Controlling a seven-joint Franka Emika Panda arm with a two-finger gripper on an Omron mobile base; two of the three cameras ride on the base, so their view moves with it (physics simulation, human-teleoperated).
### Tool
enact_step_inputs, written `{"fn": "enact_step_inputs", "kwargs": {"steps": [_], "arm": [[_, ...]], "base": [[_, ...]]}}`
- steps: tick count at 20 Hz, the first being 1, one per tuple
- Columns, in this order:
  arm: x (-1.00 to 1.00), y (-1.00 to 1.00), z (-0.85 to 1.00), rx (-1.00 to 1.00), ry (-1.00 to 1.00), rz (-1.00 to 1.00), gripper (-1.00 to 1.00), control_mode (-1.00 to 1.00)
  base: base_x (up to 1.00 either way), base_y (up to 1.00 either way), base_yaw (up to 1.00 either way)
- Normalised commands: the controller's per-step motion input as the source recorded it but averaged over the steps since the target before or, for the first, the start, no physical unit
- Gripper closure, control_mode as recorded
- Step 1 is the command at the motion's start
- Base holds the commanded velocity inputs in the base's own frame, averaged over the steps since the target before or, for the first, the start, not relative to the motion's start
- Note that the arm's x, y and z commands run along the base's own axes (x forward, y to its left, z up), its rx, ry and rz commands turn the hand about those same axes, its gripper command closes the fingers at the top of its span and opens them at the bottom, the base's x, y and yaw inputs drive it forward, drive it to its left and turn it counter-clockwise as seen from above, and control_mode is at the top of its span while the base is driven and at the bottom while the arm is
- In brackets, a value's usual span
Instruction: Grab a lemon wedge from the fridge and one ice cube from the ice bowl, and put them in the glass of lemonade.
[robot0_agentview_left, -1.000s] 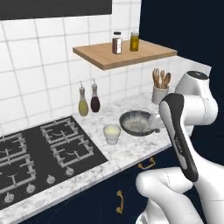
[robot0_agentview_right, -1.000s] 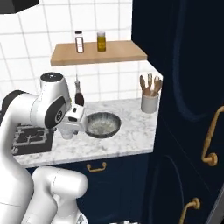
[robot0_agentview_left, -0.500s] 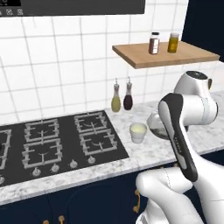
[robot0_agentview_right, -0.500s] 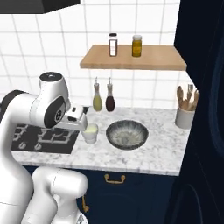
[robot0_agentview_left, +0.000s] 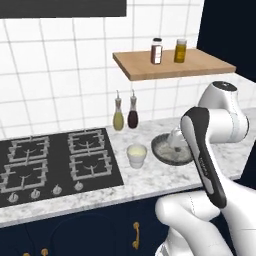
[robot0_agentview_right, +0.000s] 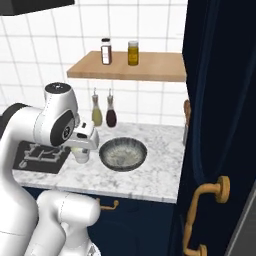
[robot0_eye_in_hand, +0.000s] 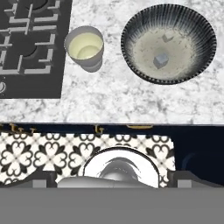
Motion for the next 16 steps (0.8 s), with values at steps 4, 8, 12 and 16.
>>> {"fn": "enact_step_inputs", "kwargs": {"steps": [4, 8, 12, 16], "arm": [[0.00, 0.00, 0.00, 0.00, 0.00, 0.00, -1.00, 1.00], [0.00, 0.00, 0.00, 0.00, 0.00, 0.00, -1.00, 1.00], [0.14, -0.06, -0.16, 0.00, -0.02, 0.01, -1.00, -1.00], [0.19, -0.26, -0.42, 0.00, -0.03, -0.02, -1.00, -1.00]], "base": [[0.46, -0.01, 0.11], [0.34, -0.02, 0.10], [0.05, 0.00, 0.01], [0.00, 0.00, 0.00]]}}
